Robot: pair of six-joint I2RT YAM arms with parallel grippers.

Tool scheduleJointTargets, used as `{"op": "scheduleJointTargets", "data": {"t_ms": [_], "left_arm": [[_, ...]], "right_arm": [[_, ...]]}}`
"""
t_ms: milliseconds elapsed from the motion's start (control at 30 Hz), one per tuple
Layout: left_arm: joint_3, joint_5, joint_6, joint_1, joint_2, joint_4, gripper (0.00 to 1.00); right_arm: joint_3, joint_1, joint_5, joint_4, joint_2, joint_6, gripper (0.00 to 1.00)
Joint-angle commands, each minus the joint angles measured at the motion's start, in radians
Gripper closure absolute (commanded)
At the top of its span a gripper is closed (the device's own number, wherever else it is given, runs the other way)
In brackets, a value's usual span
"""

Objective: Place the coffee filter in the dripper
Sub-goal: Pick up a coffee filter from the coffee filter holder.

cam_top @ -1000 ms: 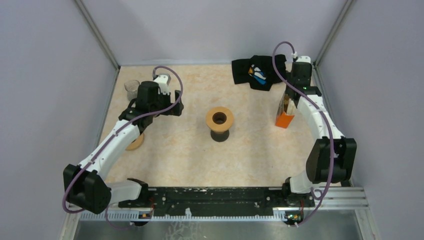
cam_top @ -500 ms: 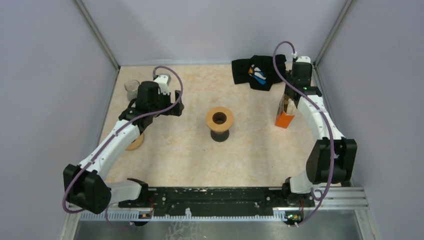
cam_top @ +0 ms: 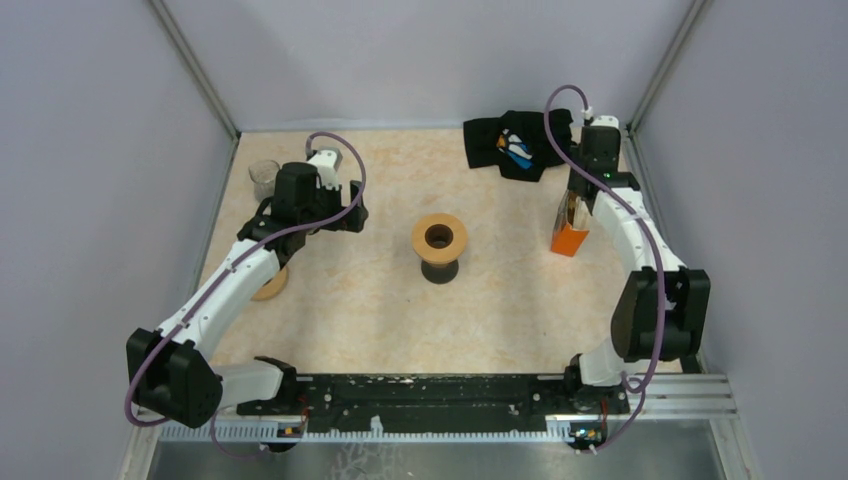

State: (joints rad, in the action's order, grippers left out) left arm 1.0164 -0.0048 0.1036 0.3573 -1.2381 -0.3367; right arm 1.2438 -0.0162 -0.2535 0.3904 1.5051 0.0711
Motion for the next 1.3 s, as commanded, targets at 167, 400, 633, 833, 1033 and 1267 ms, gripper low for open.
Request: {"op": "scheduleJointTargets", "data": {"t_ms": [167, 400, 633, 833, 1033, 1267], "left_arm": [[-0.006, 0.020, 0.004, -0.002, 0.017, 0.011, 0.01], [-0.007, 0.030, 0.004, -0.001, 0.027, 0.015, 0.01], [-0.010, 0.047, 0.004, -0.001, 0.035, 0.019, 0.01], [-0.013, 0.055, 0.005, -0.001, 0.039, 0.022, 0.01], [-0.015, 0.058, 0.007, -0.002, 0.039, 0.025, 0.01], [-0.016, 0.062, 0.009, -0.002, 0.040, 0.025, 0.01]], "right_arm": [[0.036, 0.009, -0.019, -0.006, -0.009, 0.004, 1.00], [0.059, 0.008, 0.004, 0.009, -0.073, 0.010, 1.00], [0.076, 0.008, 0.023, 0.012, -0.111, 0.021, 1.00], [0.071, 0.009, 0.014, 0.012, -0.105, 0.019, 1.00], [0.027, 0.023, 0.039, -0.028, -0.110, 0.079, 1.00], [-0.004, 0.069, 0.117, -0.052, -0.088, 0.153, 1.00]]}}
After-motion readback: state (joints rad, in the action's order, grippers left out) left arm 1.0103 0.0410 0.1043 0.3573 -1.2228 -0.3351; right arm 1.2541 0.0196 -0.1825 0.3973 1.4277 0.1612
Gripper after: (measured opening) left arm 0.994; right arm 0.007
